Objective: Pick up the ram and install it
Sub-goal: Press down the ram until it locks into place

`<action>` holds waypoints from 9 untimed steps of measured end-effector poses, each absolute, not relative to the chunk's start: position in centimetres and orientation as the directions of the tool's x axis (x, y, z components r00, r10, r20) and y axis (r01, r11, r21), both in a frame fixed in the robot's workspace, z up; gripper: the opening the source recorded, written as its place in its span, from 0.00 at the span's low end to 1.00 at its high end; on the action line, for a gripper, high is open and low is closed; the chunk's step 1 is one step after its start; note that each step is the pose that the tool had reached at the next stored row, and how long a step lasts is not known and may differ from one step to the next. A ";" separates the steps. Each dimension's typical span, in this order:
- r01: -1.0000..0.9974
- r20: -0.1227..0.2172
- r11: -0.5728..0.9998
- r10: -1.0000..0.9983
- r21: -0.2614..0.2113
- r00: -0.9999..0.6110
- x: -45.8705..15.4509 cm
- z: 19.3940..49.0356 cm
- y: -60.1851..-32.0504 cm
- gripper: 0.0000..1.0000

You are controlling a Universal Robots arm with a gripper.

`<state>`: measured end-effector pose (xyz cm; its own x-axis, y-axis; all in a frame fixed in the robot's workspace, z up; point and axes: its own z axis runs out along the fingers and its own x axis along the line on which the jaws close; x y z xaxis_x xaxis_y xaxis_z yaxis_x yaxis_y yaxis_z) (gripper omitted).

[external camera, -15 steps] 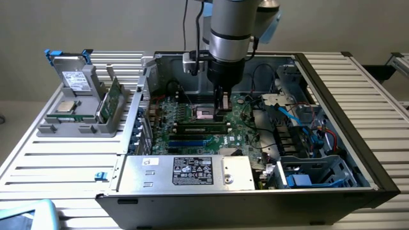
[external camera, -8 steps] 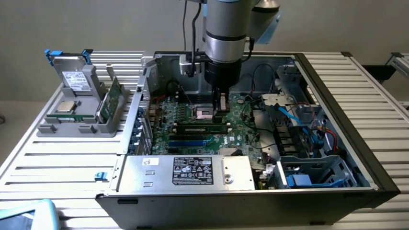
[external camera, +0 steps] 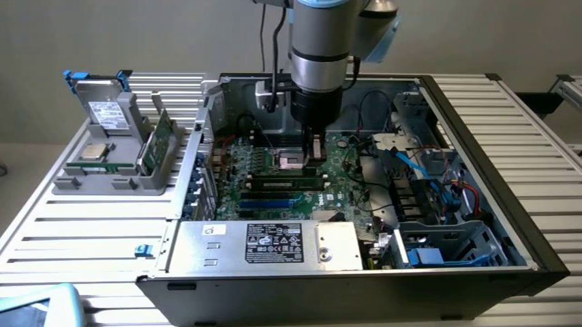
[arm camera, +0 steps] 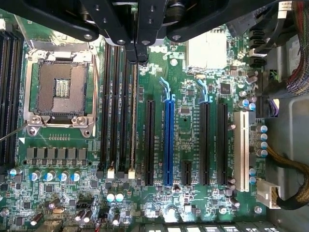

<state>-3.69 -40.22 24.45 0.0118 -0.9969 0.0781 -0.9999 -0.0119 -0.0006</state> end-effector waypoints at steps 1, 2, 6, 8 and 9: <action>-1.000 0.078 -0.010 -0.997 -0.003 0.010 -3.7 24.4 -40.2 0.11; -1.000 0.078 -0.009 -0.997 -0.005 0.009 -3.7 24.3 -40.2 0.11; -1.000 0.078 -0.005 -0.997 -0.011 0.004 -3.9 23.8 -40.1 0.11; -1.000 0.078 -0.003 -0.997 -0.013 0.002 -4.0 23.7 -40.1 0.11; -1.000 0.078 -0.002 -0.997 -0.014 0.001 -4.0 23.6 -40.1 0.11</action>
